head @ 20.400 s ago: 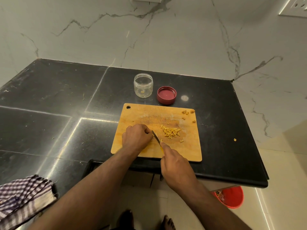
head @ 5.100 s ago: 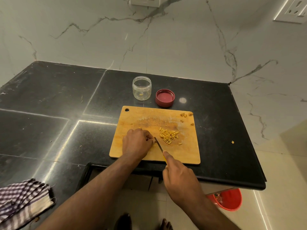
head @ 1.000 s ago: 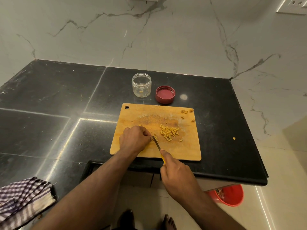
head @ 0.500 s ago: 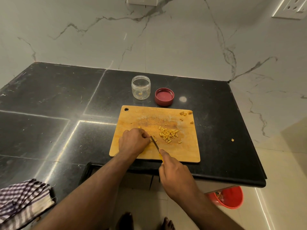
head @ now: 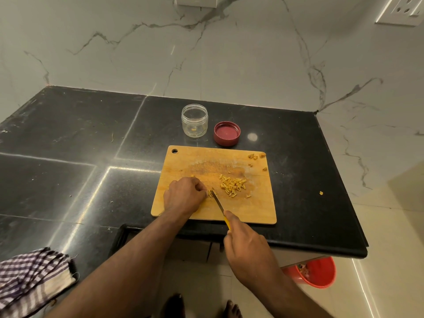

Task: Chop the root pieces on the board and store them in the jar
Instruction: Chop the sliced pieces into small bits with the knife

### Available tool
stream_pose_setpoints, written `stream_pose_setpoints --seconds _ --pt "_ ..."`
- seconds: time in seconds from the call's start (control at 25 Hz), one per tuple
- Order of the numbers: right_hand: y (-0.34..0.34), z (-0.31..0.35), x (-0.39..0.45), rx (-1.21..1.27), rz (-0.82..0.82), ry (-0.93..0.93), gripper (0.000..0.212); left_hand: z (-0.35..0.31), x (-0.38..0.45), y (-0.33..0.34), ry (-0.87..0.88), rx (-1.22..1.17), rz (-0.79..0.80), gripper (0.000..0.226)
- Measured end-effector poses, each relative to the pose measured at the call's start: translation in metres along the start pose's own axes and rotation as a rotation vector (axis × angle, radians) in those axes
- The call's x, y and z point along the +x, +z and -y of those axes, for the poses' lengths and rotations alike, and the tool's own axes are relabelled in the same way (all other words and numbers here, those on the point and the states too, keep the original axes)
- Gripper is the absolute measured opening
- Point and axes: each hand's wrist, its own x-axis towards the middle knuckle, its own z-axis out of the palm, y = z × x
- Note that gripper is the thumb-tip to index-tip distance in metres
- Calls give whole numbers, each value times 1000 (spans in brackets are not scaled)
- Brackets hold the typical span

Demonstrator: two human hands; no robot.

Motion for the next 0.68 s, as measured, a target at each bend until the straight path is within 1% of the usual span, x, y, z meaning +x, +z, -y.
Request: stream_pose_setpoints --seconds 0.16,0.4,0.56,0.6,0.68 --pt "3 3 16 -22 33 16 51 -2 -2 -4 -47 -70 -8 14" --pt "5 -3 9 -47 70 6 51 -6 -1 -7 -63 -78 -1 15" --pt "-2 -9 -12 63 46 38 50 -5 -3 -6 -52 -93 6 13" --pt "-5 -10 -16 100 30 52 50 -4 -5 -7 -44 -124 9 11" --pt "-11 -13 -16 147 7 74 50 0 -6 -12 -45 -262 -4 7"
